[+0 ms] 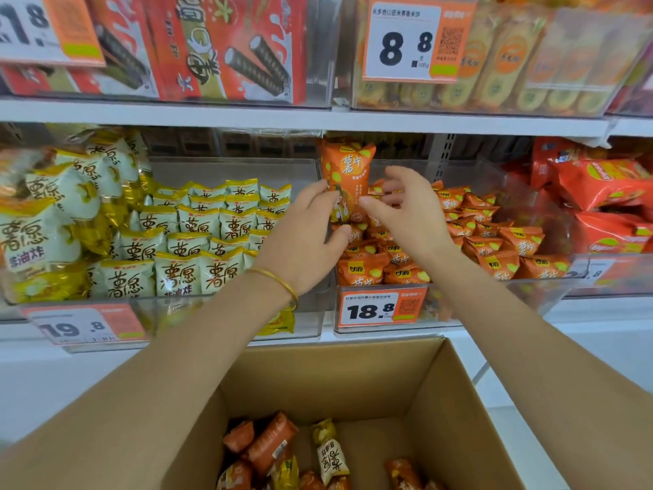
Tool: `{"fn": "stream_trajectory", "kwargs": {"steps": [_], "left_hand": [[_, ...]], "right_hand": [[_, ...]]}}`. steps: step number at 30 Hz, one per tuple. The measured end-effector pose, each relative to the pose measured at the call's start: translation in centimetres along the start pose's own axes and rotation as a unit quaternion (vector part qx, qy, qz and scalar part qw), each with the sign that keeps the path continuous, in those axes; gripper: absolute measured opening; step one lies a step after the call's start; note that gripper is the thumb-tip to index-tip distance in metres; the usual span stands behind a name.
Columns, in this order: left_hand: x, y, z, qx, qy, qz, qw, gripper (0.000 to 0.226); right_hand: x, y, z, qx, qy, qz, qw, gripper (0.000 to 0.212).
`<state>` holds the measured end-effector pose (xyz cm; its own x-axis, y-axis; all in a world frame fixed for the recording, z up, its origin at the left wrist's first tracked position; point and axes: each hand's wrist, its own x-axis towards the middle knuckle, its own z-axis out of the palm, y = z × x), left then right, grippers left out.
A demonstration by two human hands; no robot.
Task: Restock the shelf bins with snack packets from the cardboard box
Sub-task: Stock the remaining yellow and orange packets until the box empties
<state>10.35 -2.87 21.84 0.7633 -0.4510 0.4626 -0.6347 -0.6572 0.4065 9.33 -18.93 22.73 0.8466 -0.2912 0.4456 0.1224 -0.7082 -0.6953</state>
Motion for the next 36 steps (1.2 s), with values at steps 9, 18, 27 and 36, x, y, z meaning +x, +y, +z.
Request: {"fn": "stream_trajectory", "kwargs": {"steps": [9,18,27,36], "left_hand": [[-19.5,-1.8,0.7,-0.002,-0.134,0.080,0.988,0.036],[-24.8,-6.7,4.4,0.089,-0.365,-0.015,0.927,0.040],[-25.5,-8.0,4.6,0.141,-0.413,0.008,0.900,0.040],[-25.7,-8.3,5.0,0.136,-0.415,0.034,0.899,0.036]], "right_hand": [[-21.3,1.3,0.1,0.067,-0.176,0.013,0.982,0.023],[-28.9,8.0,9.3,-0.097,-0.336,0.137,0.927,0.031],[-33.3,12.3,13.7,-0.121,-0.386,0.209,0.890,0.041],[-35.7,13.2,16.7,-0.227,-0.670,0.080,0.703,0.056]]}}
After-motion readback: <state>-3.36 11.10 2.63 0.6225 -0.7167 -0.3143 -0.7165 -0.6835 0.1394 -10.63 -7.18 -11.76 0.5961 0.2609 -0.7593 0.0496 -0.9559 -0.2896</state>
